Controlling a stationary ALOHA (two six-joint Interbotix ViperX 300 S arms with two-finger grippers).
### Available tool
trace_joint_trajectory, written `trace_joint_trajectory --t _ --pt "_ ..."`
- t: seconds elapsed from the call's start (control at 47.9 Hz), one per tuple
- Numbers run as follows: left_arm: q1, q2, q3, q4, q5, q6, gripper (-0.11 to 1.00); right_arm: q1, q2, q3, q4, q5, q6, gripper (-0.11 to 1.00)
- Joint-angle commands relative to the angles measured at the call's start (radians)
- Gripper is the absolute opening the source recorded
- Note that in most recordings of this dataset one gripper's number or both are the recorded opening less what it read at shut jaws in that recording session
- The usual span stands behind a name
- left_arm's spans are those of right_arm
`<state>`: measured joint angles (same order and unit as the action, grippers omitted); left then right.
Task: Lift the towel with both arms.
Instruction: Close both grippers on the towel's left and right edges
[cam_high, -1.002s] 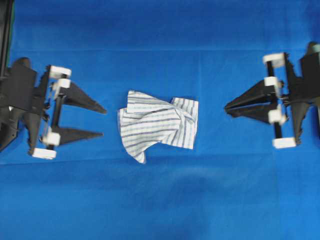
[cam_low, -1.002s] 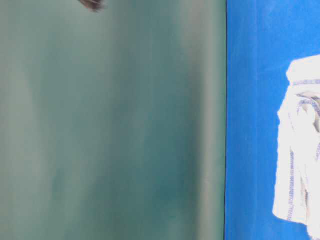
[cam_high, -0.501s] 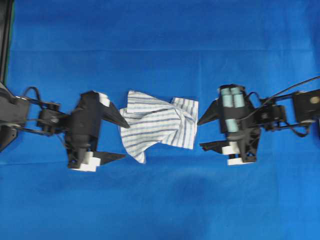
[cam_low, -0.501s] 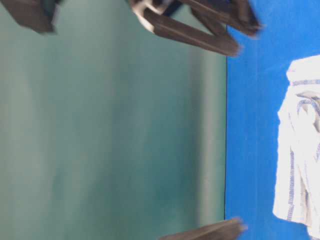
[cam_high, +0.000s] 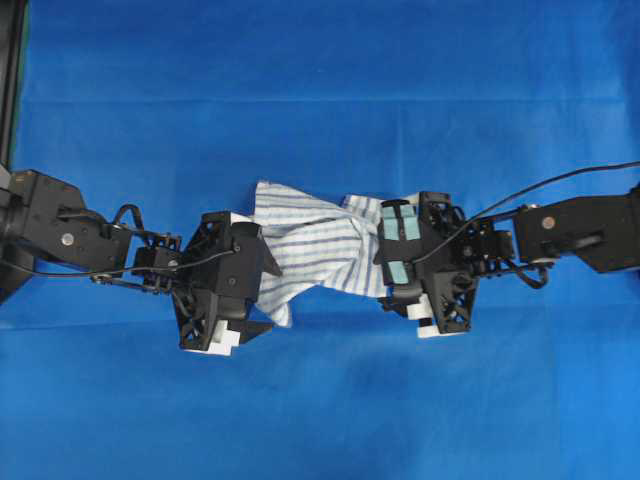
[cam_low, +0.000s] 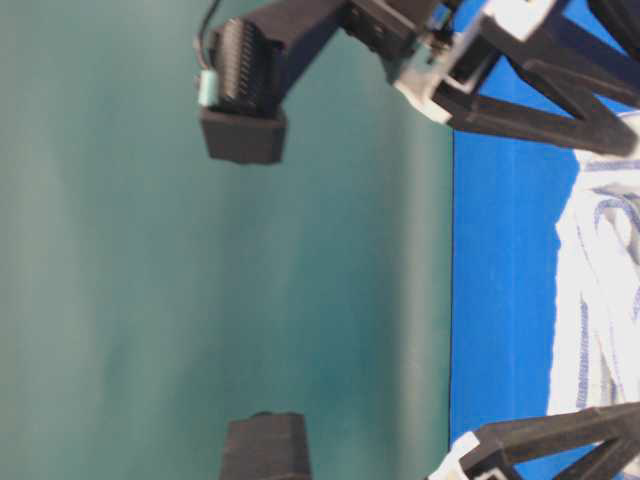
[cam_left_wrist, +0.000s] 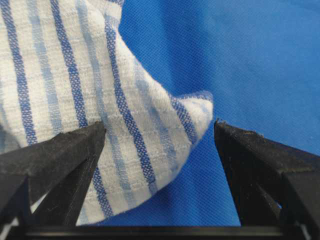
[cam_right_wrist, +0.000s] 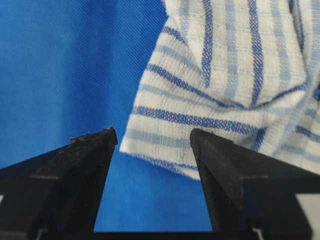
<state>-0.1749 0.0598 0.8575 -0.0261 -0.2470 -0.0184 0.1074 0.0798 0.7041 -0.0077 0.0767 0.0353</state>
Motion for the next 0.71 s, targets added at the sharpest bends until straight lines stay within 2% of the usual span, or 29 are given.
trace_joint_trajectory --t 0.0,0.209,0.292,0.355,0.438,0.501,0.564,0.626,0.689 --pt "0.011 0.000 -0.017 -0.003 -0.021 0.002 0.91 0.002 0.009 -0.025 -0.002 -0.023 0.000 0.65" --pt "0.032 0.037 -0.025 -0.006 -0.015 0.000 0.90 0.002 0.058 -0.041 0.000 -0.021 0.006 0.64" --pt "0.037 0.041 -0.032 -0.008 -0.006 0.000 0.84 0.000 0.058 -0.041 -0.002 -0.025 0.006 0.64" --pt "0.038 0.041 -0.035 -0.008 0.005 0.002 0.72 -0.002 0.058 -0.043 -0.002 -0.026 0.006 0.62" --pt "0.041 0.041 -0.037 -0.008 0.020 0.002 0.48 -0.008 0.058 -0.043 -0.002 -0.025 0.003 0.54" --pt "0.043 0.040 -0.037 -0.008 0.029 0.002 0.28 -0.012 0.058 -0.044 -0.002 -0.023 0.000 0.40" --pt "0.043 0.037 -0.038 -0.008 0.040 0.002 0.12 -0.018 0.055 -0.044 -0.002 -0.015 0.000 0.21" --pt "0.043 0.021 -0.041 -0.008 0.055 0.002 0.03 -0.023 0.051 -0.044 -0.002 -0.006 -0.002 0.05" --pt "0.043 0.002 -0.048 -0.008 0.078 0.003 0.03 -0.025 0.038 -0.044 -0.002 0.005 -0.006 0.05"
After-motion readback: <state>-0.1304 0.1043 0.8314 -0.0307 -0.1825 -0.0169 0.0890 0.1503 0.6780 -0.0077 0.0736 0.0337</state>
